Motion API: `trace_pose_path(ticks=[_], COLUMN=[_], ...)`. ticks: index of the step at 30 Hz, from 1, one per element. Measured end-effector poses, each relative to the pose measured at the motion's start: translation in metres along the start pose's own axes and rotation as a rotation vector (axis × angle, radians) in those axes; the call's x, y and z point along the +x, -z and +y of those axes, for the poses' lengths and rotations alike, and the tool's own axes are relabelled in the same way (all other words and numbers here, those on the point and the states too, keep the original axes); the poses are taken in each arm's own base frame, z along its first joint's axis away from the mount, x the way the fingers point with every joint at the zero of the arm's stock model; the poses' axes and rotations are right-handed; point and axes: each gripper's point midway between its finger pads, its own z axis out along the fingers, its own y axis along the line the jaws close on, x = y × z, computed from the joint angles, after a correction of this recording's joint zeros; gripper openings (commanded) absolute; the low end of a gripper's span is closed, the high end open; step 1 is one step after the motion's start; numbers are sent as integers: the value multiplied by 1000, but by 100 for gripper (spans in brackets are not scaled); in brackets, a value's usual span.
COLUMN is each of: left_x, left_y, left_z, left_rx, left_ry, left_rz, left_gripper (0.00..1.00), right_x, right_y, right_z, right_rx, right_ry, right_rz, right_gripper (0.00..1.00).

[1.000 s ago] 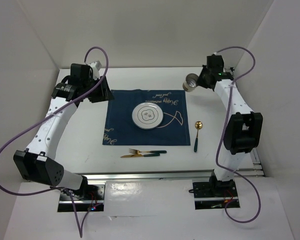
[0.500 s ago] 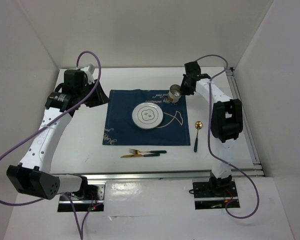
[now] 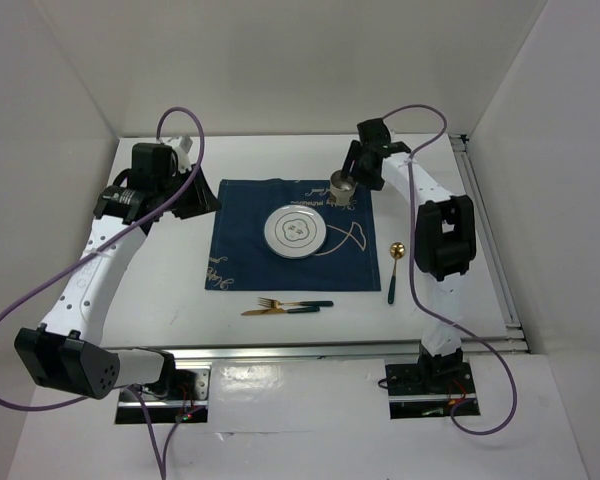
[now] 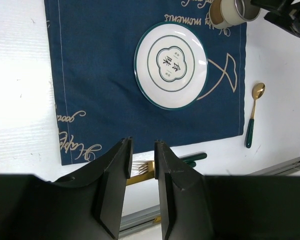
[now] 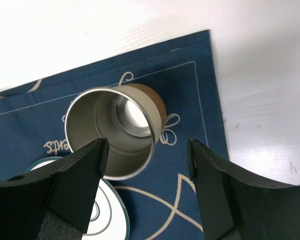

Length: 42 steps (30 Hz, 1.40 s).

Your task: Set the dinner table for one person

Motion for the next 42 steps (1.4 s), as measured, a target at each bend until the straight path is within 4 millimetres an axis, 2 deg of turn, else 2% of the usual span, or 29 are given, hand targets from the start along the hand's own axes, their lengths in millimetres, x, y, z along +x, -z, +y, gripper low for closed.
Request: trace_pose_path(ticks=[2, 5, 8, 10, 11, 13, 14, 15, 17, 19, 20, 22, 27, 30, 34, 35, 37, 40, 42], left_x=[0, 0, 0, 0, 0, 1, 1, 1, 1, 2, 3, 2, 3, 3, 4, 4, 5, 5, 5], left_y=[0, 0, -2, -5, -6, -9, -10, -10, -12, -13, -13, -13, -13, -13, -13, -13, -13, -13, -13], left_z=[0, 0, 3, 5, 5, 7, 7, 6, 6, 6, 6, 5, 4, 4, 2, 2, 1, 0, 0], left_rx=[0, -1, -8, -15, -16, -20, -20, -17, -13, -10, -9, -5, 1, 5, 14, 16, 20, 25, 26], left_ry=[0, -2, 2, 6, 7, 10, 10, 10, 10, 11, 12, 11, 12, 12, 12, 12, 12, 12, 12], left_rz=[0, 0, 2, 9, 12, 20, 22, 21, 18, 21, 24, 23, 27, 28, 33, 34, 36, 38, 38], left_gripper=[43, 45, 45, 45, 45, 45, 45, 45, 45, 45, 45, 45, 45, 45, 45, 45, 45, 45, 45], right_x=[-4, -11, -3, 8, 21, 53, 76, 109, 162, 206, 222, 238, 238, 242, 247, 246, 242, 233, 220], right_y=[9, 41, 96, 132, 144, 154, 153, 147, 137, 134, 135, 136, 131, 125, 119, 119, 119, 124, 132], right_z=[-1, -11, -38, -65, -80, -109, -121, -133, -149, -163, -168, -173, -169, -167, -167, -167, -168, -167, -156], right_rx=[8, 17, 33, 43, 55, 88, 106, 126, 157, 193, 210, 224, 208, 215, 242, 246, 268, 283, 257], right_ry=[-2, -10, -25, -59, -80, -126, -144, -159, -176, -194, -204, -219, -231, -220, -196, -195, -205, -199, -173], right_rz=[-11, -56, -97, -132, -127, -92, -45, 31, 171, 285, 329, 367, 361, 371, 386, 382, 368, 332, 286], right_gripper=[78, 79, 79, 79, 77, 74, 72, 66, 61, 55, 55, 55, 55, 51, 33, 19, 8, 3, 2])
